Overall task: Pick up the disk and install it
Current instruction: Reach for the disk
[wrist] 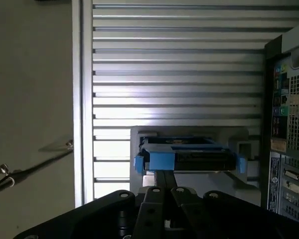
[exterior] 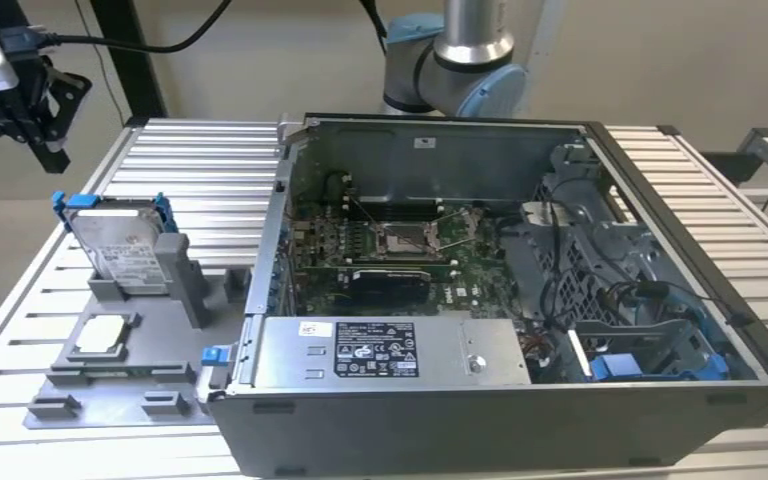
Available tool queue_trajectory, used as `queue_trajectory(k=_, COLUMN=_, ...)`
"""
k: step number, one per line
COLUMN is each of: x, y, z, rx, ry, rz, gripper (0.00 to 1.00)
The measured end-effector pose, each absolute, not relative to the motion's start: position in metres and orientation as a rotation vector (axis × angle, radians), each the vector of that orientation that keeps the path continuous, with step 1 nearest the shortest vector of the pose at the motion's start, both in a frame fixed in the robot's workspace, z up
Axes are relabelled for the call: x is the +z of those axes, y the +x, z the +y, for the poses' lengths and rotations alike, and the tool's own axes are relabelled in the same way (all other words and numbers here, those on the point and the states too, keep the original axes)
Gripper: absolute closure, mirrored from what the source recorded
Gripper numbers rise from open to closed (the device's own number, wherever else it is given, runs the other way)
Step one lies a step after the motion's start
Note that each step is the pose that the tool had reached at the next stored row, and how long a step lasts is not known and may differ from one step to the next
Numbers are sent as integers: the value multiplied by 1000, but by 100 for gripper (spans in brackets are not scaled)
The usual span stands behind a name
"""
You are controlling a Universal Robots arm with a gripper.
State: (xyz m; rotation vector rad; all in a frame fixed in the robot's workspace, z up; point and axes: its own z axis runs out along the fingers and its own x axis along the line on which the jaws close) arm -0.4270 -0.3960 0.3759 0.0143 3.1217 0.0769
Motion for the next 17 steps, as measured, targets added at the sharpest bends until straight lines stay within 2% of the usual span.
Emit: queue_trajectory(k=17, x=376, y=-427, z=-396, rx=77, ry=-10, rz=3122, gripper=100)
